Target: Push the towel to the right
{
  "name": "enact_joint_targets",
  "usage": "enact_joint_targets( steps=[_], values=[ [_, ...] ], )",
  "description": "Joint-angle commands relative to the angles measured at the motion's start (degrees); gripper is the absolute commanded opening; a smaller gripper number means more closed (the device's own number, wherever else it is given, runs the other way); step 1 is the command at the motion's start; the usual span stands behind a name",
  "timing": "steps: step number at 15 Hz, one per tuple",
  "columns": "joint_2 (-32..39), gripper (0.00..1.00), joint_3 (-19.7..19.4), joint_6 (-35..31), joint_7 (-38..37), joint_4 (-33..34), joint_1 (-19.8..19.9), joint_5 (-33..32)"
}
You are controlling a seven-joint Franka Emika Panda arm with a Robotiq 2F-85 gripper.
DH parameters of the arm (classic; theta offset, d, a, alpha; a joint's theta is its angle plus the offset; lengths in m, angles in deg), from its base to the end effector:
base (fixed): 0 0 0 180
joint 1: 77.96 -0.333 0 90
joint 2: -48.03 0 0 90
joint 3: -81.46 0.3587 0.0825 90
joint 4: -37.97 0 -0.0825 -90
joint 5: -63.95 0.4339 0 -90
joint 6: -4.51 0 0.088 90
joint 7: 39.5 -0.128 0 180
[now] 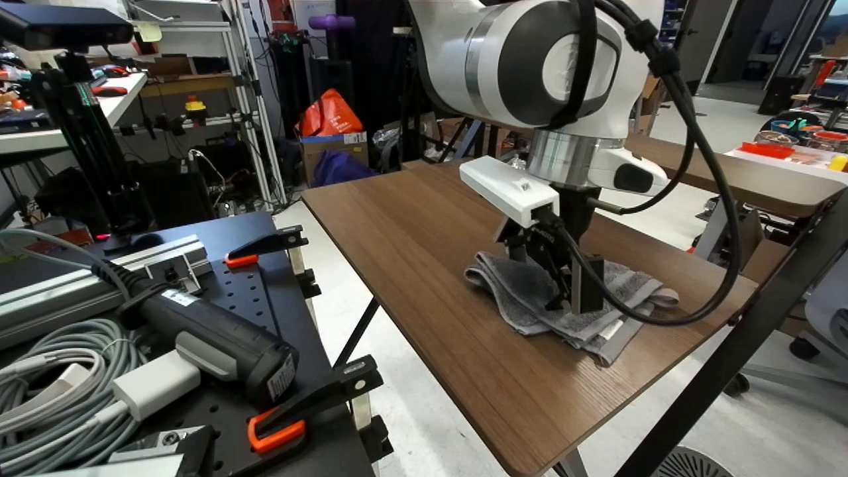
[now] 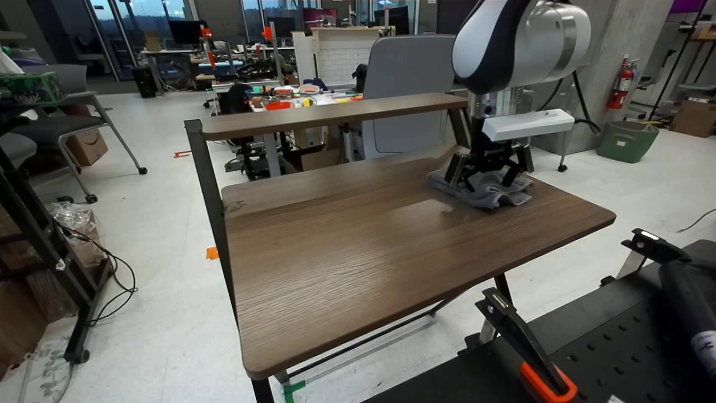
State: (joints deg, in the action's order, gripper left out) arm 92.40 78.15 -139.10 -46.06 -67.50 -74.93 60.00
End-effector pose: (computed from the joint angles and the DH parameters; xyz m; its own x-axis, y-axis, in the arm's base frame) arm 0.6689 -0.0746 0.0620 0.9825 -0.1561 -0.1015 -0.1476 -0.9852 0.0871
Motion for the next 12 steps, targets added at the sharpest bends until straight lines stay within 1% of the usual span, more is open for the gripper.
enact_joint_targets(
  steps=[1, 4, 7, 8, 9, 11, 12],
  values=[
    [-6.6, 1.0, 0.6, 0.7, 2.8, -6.0, 1.0, 1.7],
    [-13.9, 1.0, 2.2, 0.8, 4.9, -10.3, 1.4, 3.1],
    [-21.5, 1.0, 4.9, 0.0, 9.6, -14.9, 2.8, 7.0],
    [-23.8, 1.0, 5.0, -0.5, 10.7, -17.0, 2.4, 7.5],
    [-17.6, 1.0, 2.9, 0.2, 7.6, -11.0, 0.5, 6.0],
    [-21.8, 1.0, 3.4, 0.2, 8.8, -14.3, 0.5, 6.7],
    [-22.8, 1.0, 3.4, 0.2, 9.0, -15.3, 0.5, 6.7]
  ],
)
